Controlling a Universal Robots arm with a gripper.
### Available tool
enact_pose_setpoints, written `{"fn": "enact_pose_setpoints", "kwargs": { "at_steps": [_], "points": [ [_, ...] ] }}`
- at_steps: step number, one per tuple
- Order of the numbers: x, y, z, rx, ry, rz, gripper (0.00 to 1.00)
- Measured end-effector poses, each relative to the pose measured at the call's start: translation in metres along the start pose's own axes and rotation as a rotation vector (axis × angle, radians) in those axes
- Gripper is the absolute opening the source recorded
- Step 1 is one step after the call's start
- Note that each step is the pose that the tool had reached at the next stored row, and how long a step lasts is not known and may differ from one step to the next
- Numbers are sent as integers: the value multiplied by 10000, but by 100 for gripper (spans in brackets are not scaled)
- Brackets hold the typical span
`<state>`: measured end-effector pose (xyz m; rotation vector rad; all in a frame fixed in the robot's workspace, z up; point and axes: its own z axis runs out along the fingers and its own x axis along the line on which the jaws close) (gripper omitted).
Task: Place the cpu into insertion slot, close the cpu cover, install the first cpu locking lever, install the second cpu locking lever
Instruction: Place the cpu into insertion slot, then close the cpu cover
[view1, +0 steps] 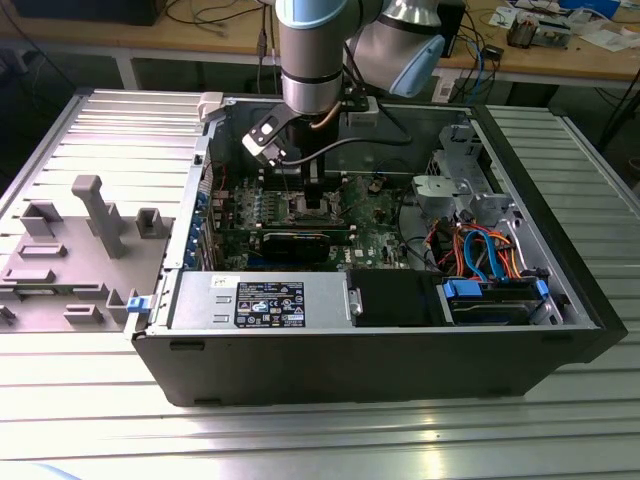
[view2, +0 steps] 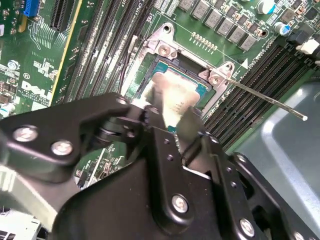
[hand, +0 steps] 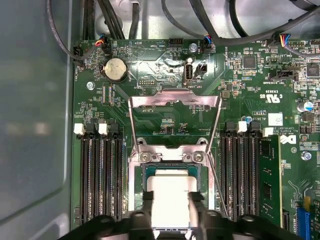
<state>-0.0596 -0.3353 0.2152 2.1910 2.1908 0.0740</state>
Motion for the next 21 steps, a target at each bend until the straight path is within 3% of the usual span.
{"fn": "enact_pose_setpoints", "kwargs": {
  "at_steps": [1, 5, 21],
  "points": [
    [0, 0, 0, 1, 0, 0, 35],
    [0, 0, 0, 4, 0, 0, 11],
    [0, 0, 0, 18, 0, 1, 11]
  ]
}}
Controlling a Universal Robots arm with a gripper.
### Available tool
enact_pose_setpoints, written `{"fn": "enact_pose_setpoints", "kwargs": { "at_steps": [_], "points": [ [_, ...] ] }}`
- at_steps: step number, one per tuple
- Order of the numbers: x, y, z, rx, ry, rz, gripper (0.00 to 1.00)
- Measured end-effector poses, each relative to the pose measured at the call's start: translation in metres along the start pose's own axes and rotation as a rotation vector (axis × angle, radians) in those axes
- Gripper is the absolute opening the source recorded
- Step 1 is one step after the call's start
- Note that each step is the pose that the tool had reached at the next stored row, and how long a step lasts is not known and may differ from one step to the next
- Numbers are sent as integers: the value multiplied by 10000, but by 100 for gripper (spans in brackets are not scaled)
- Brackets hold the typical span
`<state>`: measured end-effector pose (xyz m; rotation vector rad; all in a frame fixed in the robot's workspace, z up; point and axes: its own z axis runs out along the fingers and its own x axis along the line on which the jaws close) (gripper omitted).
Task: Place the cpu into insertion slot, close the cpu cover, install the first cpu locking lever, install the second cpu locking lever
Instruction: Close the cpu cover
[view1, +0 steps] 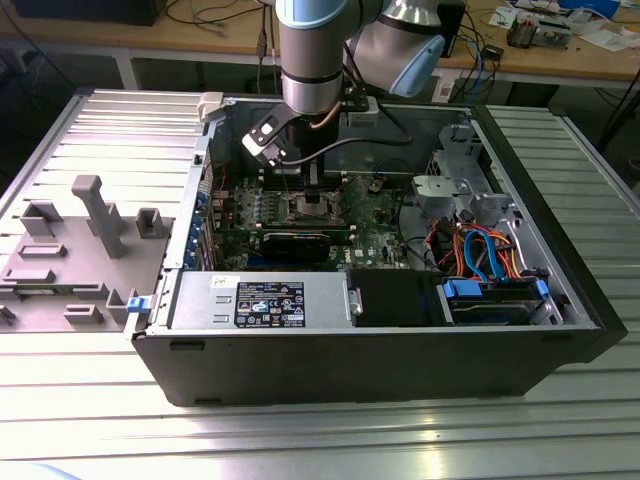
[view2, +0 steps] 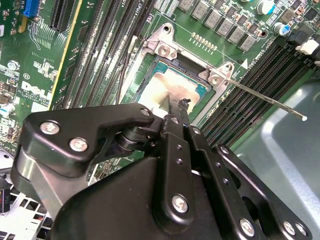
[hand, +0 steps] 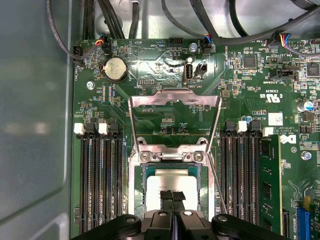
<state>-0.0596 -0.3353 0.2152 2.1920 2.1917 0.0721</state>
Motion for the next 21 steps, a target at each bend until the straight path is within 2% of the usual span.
{"fn": "enact_pose_setpoints", "kwargs": {
  "at_steps": [3, 7, 21],
  "points": [
    [0, 1, -20, 2, 0, 0, 11],
    [0, 6, -85, 6, 0, 0, 11],
    [0, 9, -98, 8, 0, 0, 11]
  ]
}}
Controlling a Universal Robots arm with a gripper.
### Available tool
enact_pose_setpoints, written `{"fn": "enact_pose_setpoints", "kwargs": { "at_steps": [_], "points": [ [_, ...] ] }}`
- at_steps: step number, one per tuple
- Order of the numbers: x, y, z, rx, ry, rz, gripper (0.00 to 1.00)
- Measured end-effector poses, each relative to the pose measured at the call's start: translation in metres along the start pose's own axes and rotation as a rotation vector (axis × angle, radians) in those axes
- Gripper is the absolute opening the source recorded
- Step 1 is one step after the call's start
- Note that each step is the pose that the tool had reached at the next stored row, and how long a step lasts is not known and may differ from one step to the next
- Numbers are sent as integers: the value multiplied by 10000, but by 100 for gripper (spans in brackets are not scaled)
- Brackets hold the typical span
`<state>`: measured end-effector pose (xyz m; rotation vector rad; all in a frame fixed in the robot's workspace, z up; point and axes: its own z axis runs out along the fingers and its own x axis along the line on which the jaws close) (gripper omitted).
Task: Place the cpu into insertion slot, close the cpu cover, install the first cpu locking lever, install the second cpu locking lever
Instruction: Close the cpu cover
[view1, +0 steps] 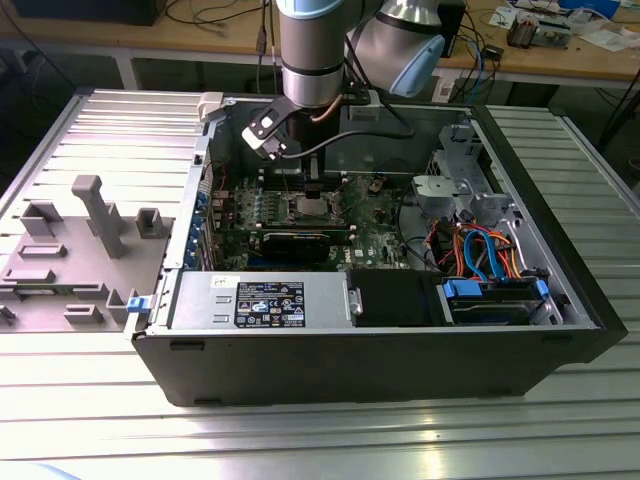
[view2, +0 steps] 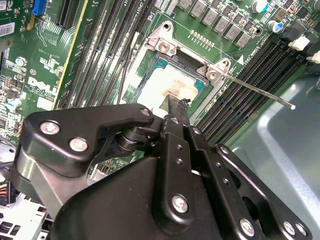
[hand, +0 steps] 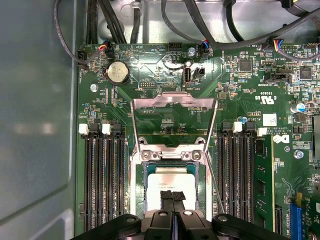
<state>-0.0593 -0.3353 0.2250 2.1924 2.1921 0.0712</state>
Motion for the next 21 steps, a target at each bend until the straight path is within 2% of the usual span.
{"fn": "enact_pose_setpoints", "kwargs": {
  "at_steps": [21],
  "points": [
    [0, 3, -49, 4, 0, 1, 11]
  ]
}}
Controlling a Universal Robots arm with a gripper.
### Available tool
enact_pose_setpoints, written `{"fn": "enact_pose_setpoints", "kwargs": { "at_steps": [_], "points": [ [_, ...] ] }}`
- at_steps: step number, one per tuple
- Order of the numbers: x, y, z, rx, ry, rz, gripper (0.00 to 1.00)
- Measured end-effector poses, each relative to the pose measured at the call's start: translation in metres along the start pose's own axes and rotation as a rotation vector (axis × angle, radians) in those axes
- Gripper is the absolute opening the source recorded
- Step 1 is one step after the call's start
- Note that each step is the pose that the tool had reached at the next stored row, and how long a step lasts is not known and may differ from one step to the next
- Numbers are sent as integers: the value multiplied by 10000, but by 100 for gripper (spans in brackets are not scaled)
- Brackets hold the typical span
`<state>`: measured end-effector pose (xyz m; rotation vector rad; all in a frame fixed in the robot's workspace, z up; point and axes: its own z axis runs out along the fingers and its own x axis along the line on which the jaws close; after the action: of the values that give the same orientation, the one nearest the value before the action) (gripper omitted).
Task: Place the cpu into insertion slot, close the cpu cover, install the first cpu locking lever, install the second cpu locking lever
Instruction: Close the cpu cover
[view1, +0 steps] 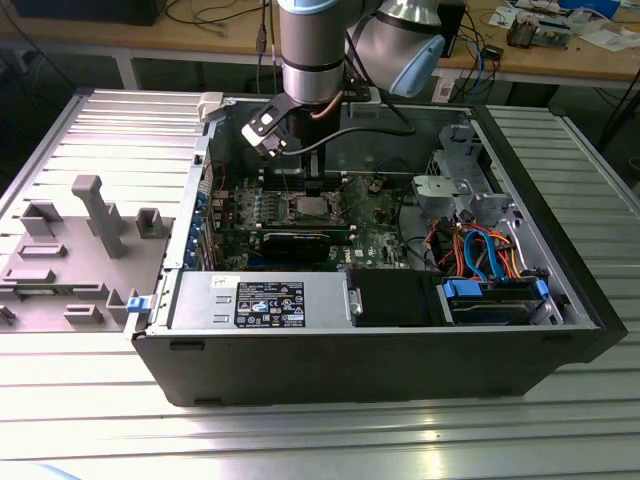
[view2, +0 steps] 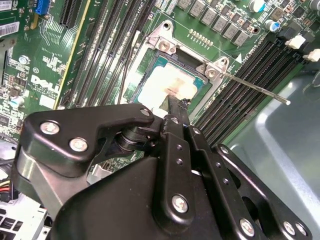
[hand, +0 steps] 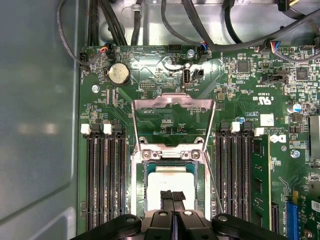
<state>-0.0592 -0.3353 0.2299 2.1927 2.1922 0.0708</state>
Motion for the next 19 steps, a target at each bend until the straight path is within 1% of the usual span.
{"fn": "enact_pose_setpoints", "kwargs": {
  "at_steps": [19],
  "points": [
    [0, 2, -29, 1, 1, 0, 11]
  ]
}}
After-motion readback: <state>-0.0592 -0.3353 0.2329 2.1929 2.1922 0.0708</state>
